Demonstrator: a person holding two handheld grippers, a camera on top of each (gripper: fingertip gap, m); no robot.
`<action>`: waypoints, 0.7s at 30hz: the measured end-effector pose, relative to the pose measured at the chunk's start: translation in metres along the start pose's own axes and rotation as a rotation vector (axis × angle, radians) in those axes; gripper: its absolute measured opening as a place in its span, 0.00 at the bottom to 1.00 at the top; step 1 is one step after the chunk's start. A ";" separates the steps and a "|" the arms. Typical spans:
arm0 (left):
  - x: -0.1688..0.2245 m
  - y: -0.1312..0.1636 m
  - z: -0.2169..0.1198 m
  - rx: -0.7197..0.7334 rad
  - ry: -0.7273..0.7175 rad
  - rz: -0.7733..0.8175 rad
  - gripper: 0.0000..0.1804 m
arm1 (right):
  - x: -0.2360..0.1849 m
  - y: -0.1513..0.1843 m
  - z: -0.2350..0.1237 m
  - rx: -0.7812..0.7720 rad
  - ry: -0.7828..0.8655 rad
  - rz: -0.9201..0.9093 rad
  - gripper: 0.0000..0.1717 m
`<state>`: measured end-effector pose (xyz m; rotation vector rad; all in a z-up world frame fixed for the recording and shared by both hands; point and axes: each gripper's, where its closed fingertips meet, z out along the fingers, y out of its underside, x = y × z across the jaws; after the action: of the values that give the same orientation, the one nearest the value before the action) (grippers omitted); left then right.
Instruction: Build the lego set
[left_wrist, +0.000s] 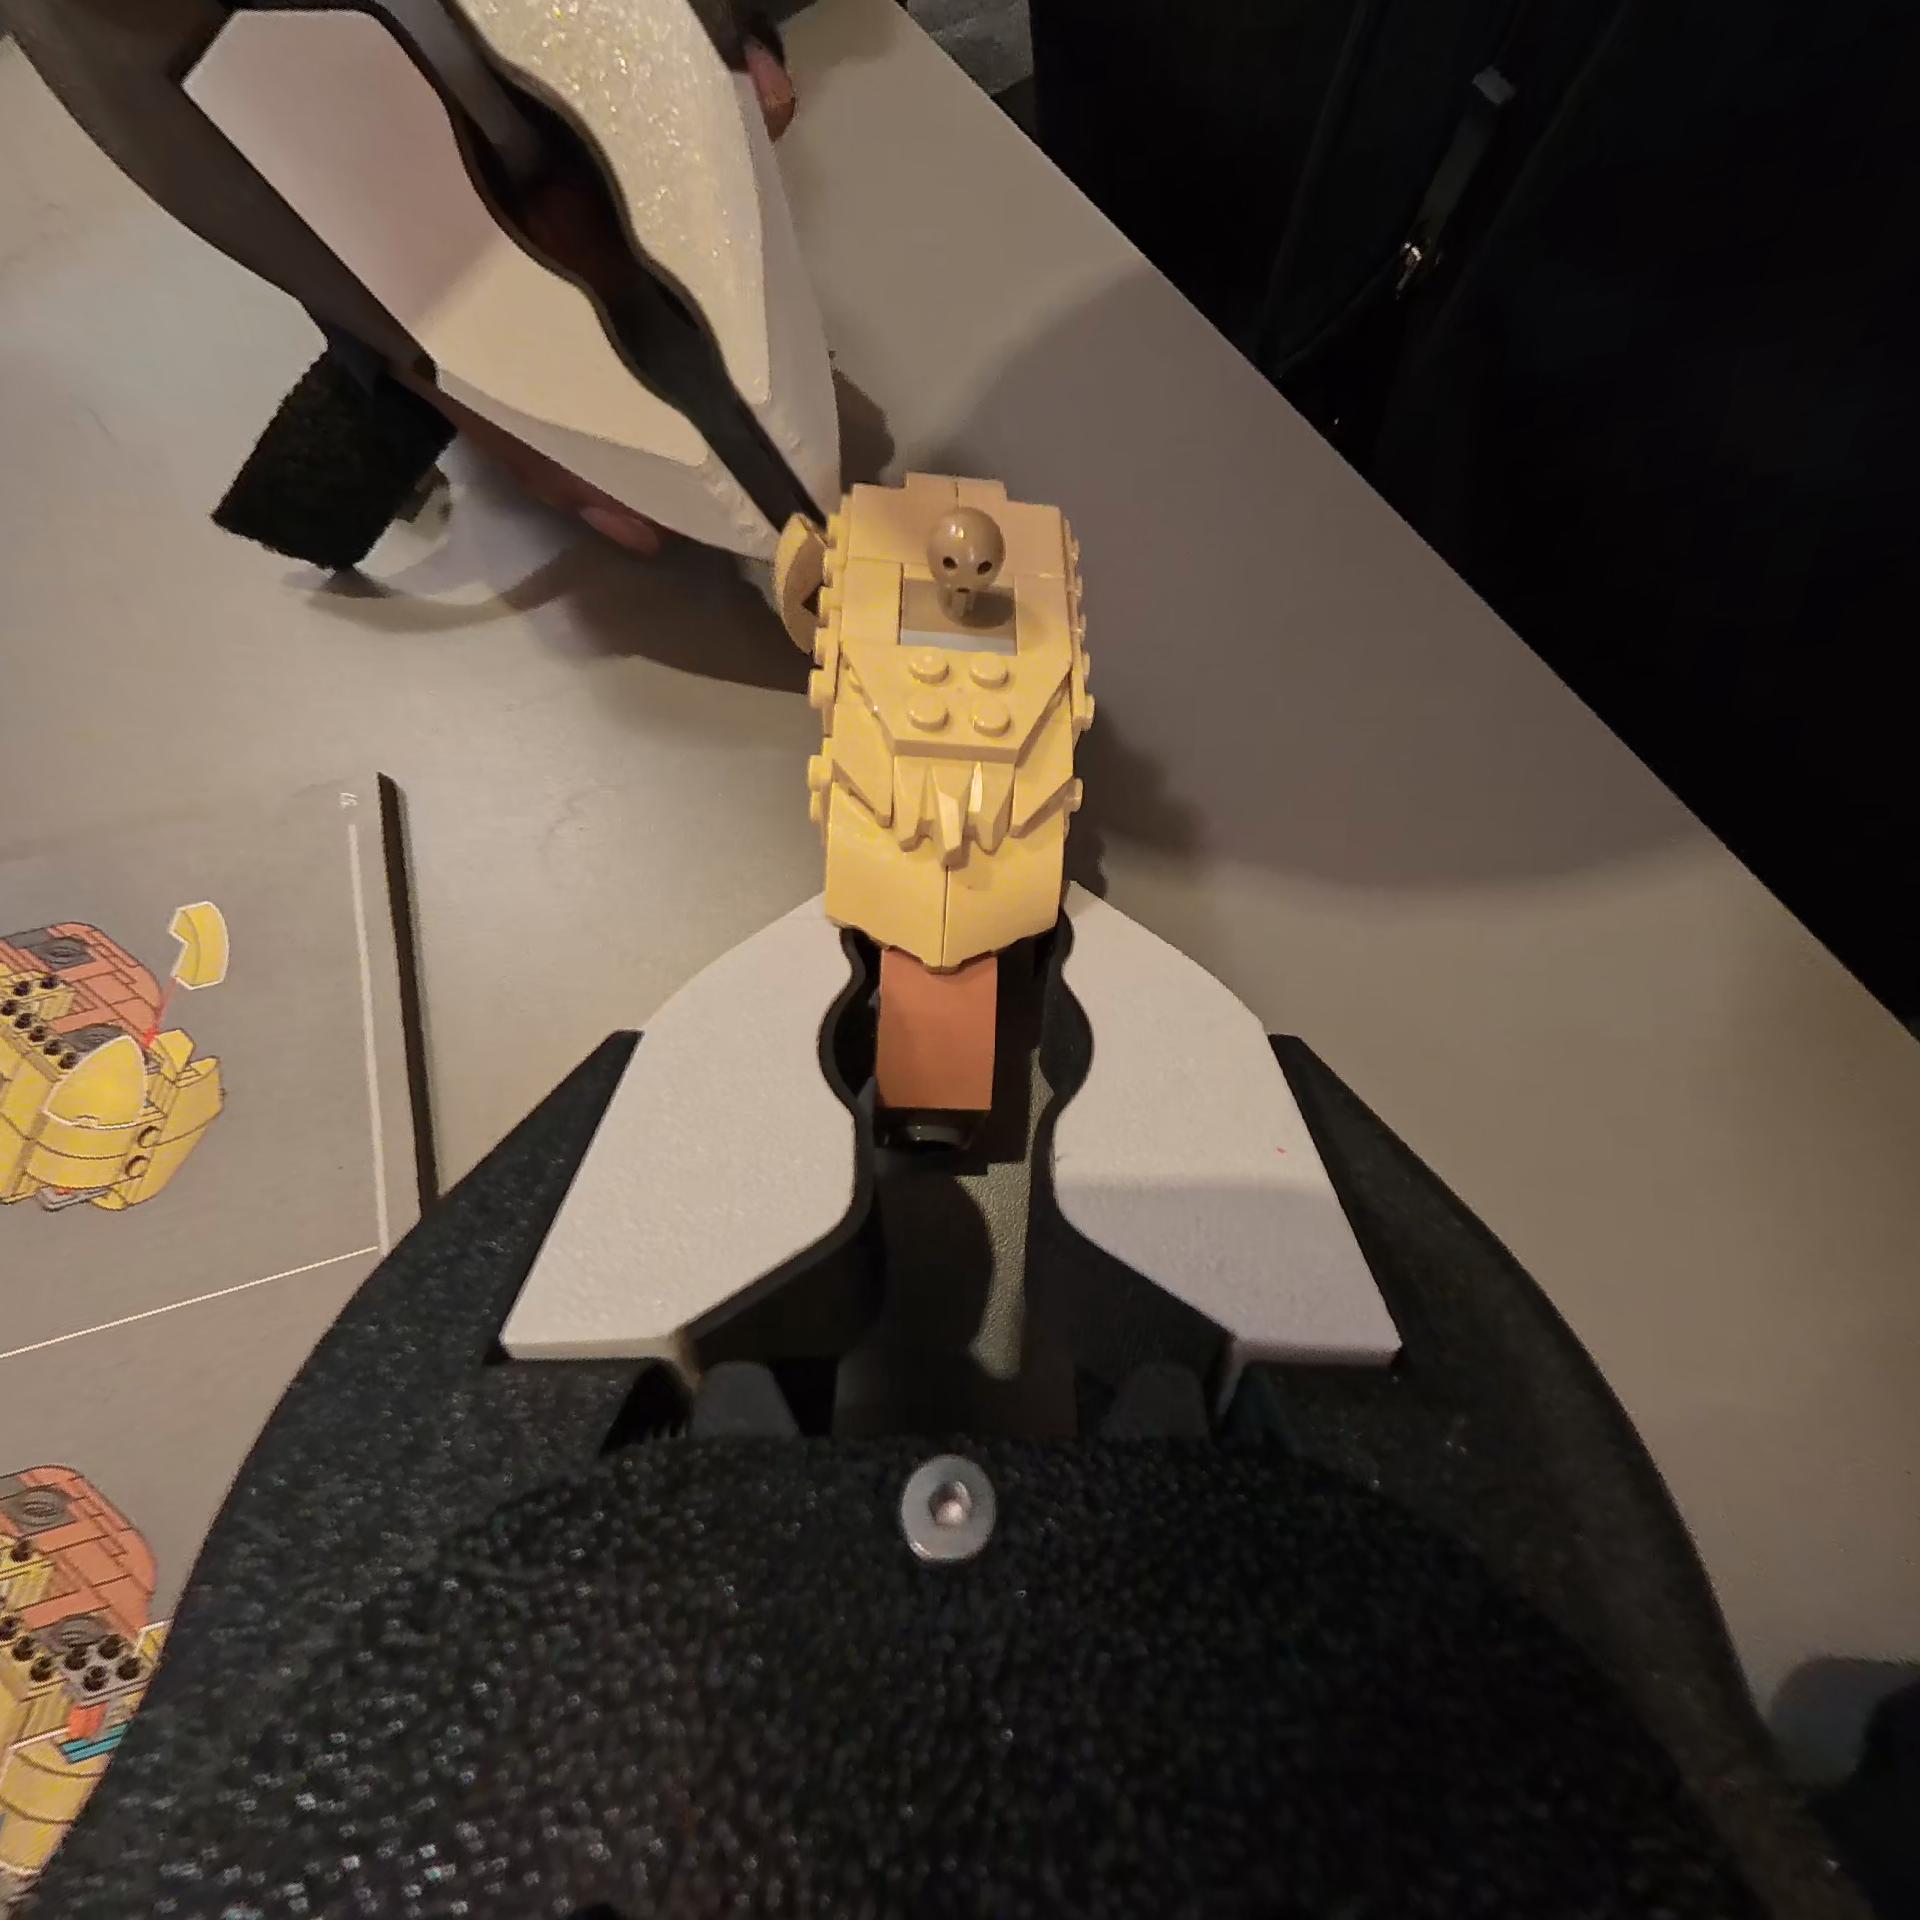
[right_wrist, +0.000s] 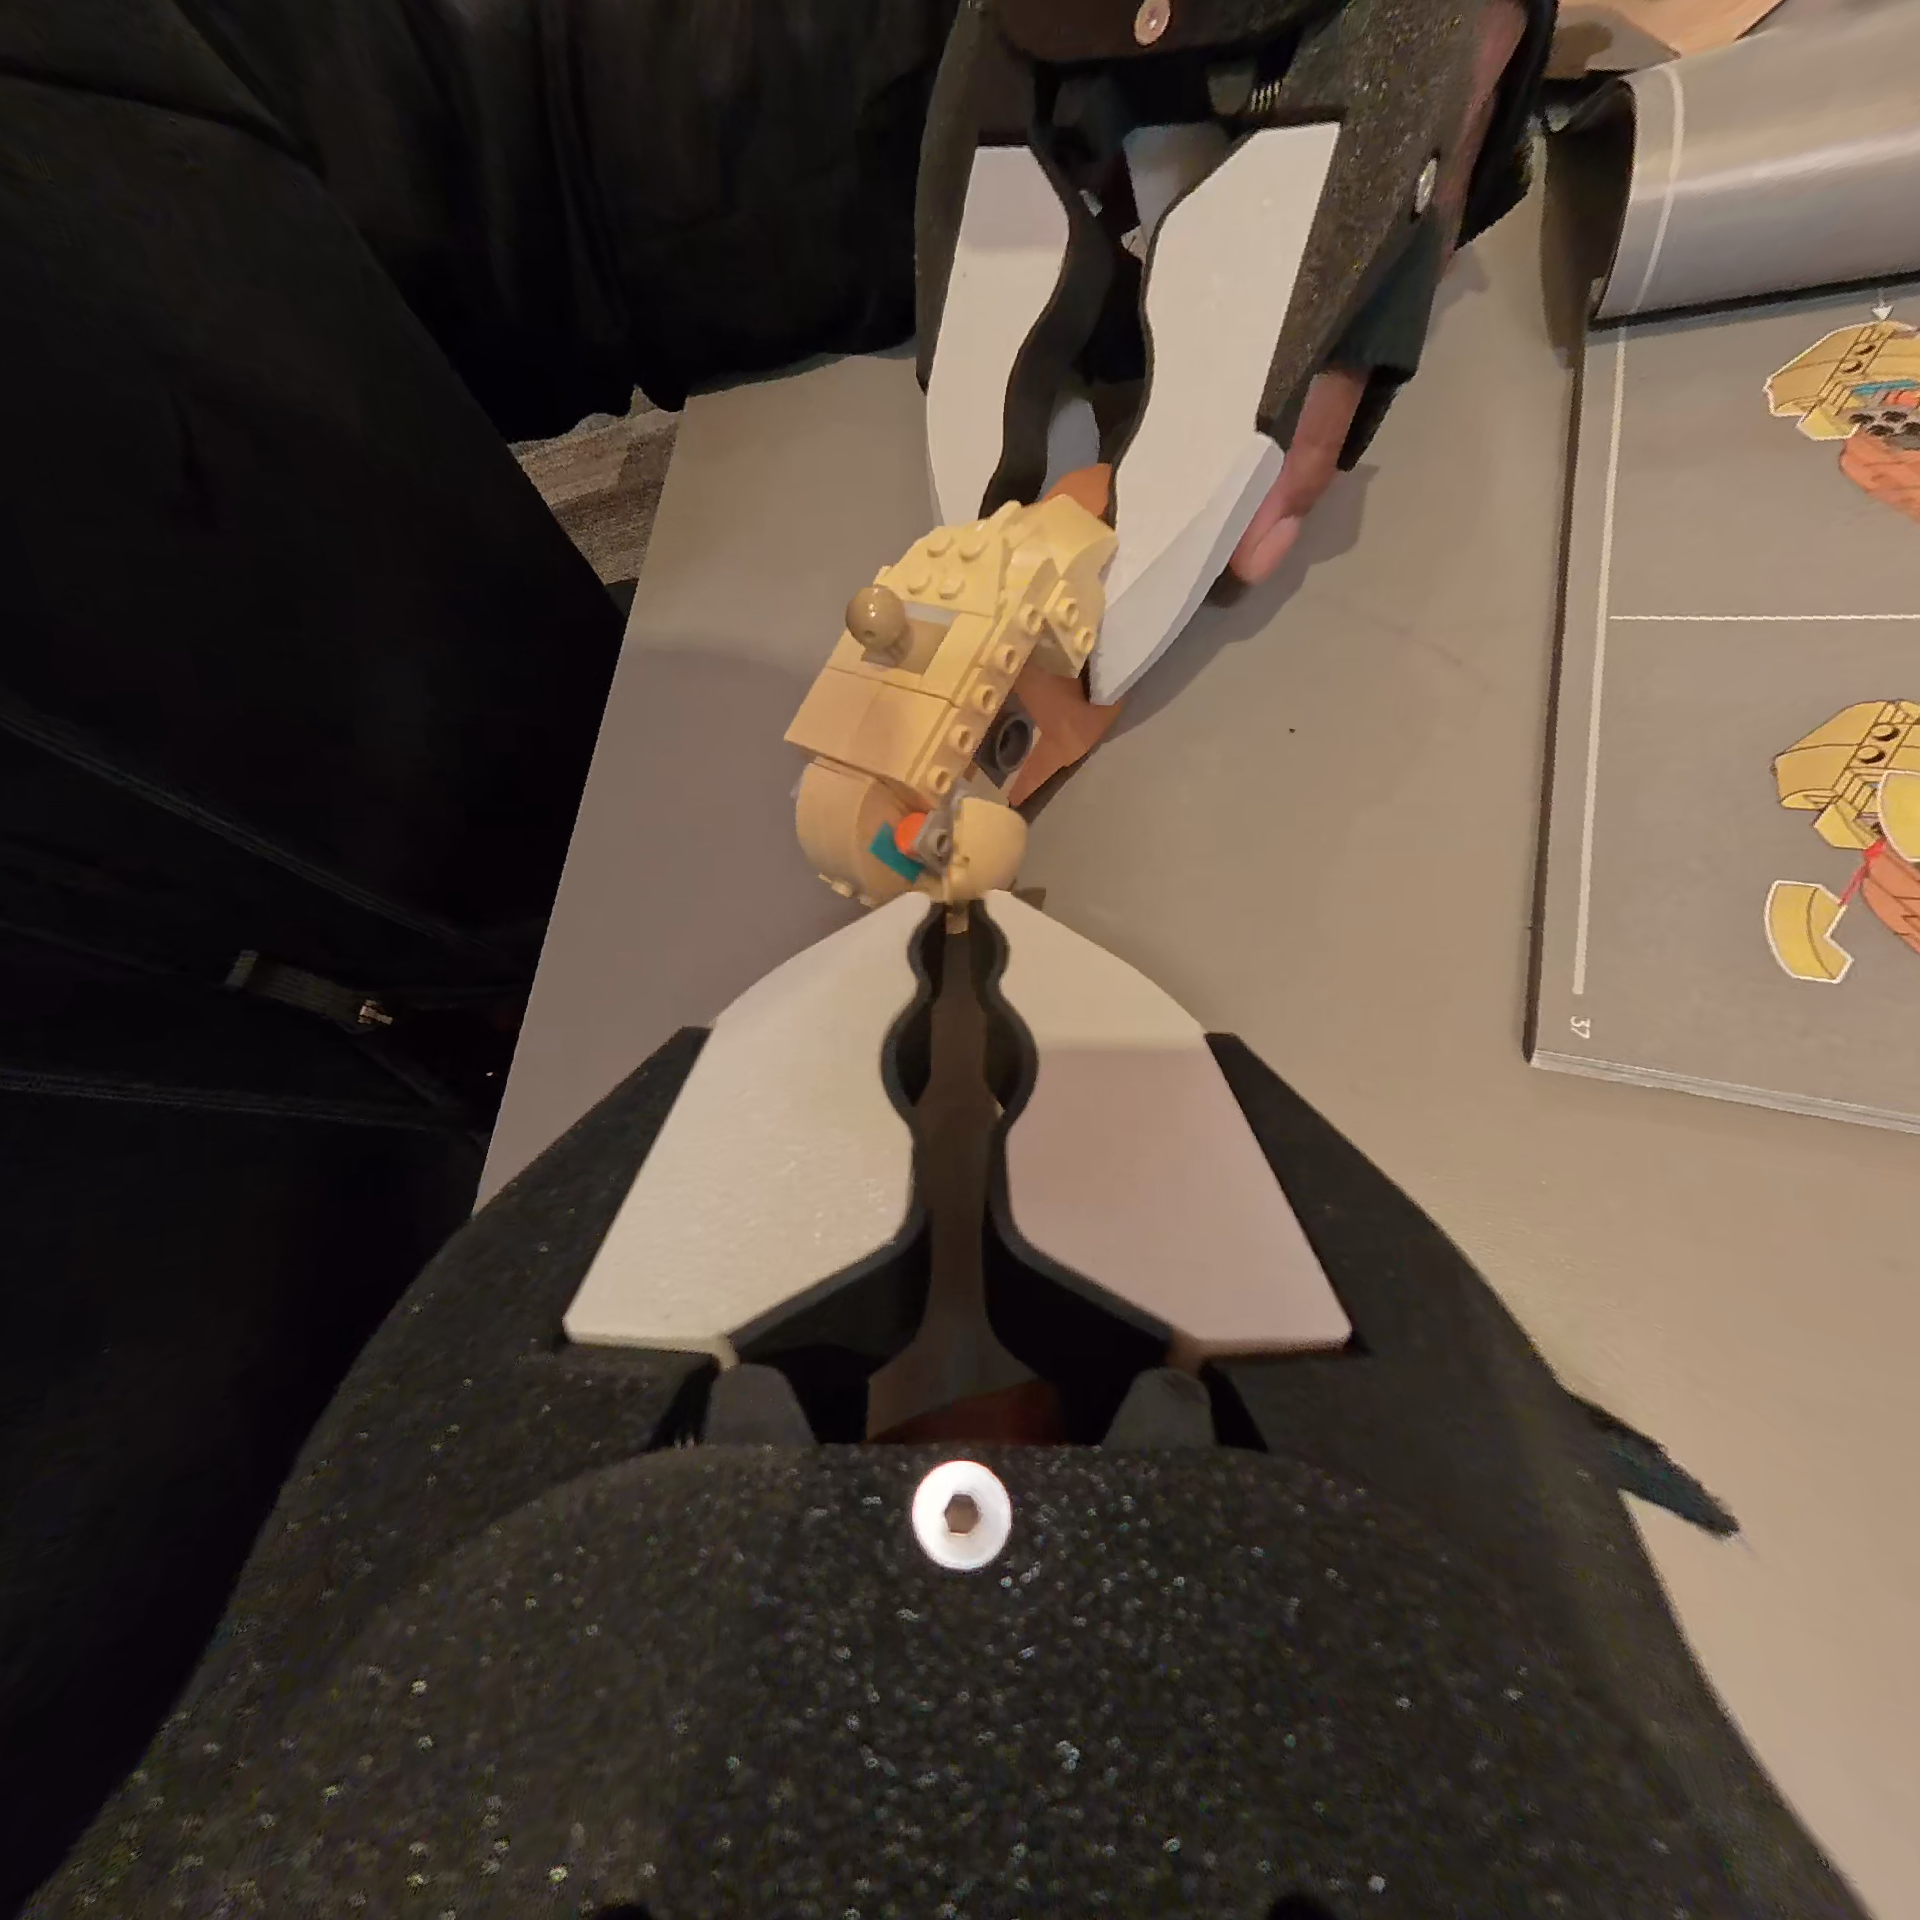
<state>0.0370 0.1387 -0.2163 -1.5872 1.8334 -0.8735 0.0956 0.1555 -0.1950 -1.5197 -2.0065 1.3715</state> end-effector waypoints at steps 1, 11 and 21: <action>0.000 0.000 0.000 0.000 0.000 0.001 0.16 | 0.000 0.000 0.000 0.001 0.000 0.000 0.02; 0.001 0.000 0.000 0.000 0.000 0.016 0.16 | -0.008 0.001 0.002 -0.006 -0.030 -0.033 0.02; 0.002 0.000 0.000 0.000 -0.004 0.033 0.16 | 0.000 0.000 -0.008 -0.014 0.028 -0.075 0.04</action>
<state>0.0370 0.1366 -0.2161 -1.5535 1.8511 -0.8555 0.1012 0.1593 -0.1904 -1.4456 -2.0385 1.3022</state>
